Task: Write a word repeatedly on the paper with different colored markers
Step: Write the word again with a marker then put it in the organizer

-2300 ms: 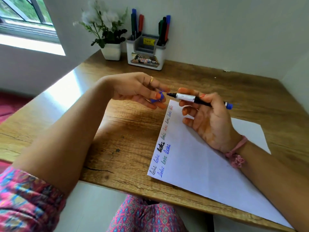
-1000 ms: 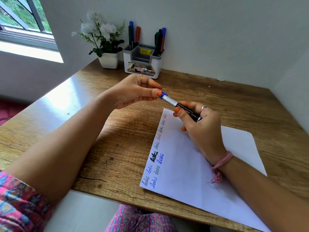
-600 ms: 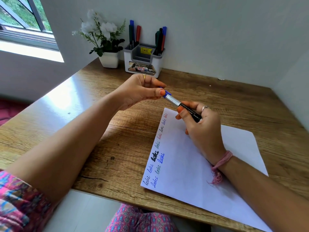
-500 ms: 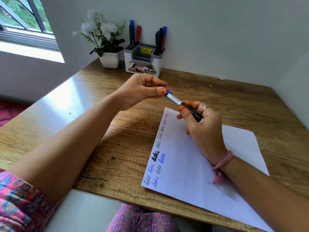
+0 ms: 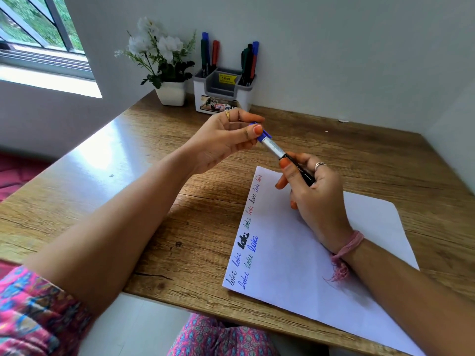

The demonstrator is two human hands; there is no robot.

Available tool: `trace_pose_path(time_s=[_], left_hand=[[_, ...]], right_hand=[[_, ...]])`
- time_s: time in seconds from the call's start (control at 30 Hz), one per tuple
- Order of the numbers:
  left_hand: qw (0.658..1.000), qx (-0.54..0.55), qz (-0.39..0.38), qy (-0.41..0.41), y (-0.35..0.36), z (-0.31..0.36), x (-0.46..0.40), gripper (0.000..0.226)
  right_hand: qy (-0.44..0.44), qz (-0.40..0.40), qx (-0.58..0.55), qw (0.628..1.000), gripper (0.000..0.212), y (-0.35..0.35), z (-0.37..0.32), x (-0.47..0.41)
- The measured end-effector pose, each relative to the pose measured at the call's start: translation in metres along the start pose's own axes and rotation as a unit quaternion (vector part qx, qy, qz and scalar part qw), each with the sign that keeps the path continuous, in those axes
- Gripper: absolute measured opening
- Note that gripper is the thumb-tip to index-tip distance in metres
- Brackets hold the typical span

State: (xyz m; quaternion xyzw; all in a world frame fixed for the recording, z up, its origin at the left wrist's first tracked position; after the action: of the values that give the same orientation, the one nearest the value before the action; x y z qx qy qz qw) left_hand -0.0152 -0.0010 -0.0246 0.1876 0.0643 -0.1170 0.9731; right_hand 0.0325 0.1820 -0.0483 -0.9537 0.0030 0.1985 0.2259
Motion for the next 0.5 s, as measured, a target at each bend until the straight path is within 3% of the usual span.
trace_pose_path(time_s=[0.17,0.3,0.5], left_hand=[[0.999,-0.004,0.045,0.018,0.002,0.003,0.001,0.019],[0.99,0.05,0.118,0.06,-0.009,0.014,0.002,0.018],[0.987,0.053,0.138,0.066,-0.006,0.008,0.003,0.011]], right_hand=[[-0.01,-0.056,0.023,0.998,0.021,0.006,0.001,-0.003],[-0.058,-0.018,0.104,0.993,0.019,-0.002,0.001,-0.005],[-0.086,0.006,0.18,0.98,0.027,-0.002,0.007,-0.007]])
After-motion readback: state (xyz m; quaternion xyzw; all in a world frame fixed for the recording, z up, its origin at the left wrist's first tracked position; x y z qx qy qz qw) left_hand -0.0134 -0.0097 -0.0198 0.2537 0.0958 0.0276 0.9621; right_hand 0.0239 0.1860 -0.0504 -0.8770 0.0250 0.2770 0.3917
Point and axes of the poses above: each hand's wrist, its own x-axis away from the middle knuckle, its own y-axis out of the palm, z = x × y, the point moved 3 cm from there along -x, towards the middle knuckle, and after that the axes turned 13 degrees about x, right-handed, at the moved point
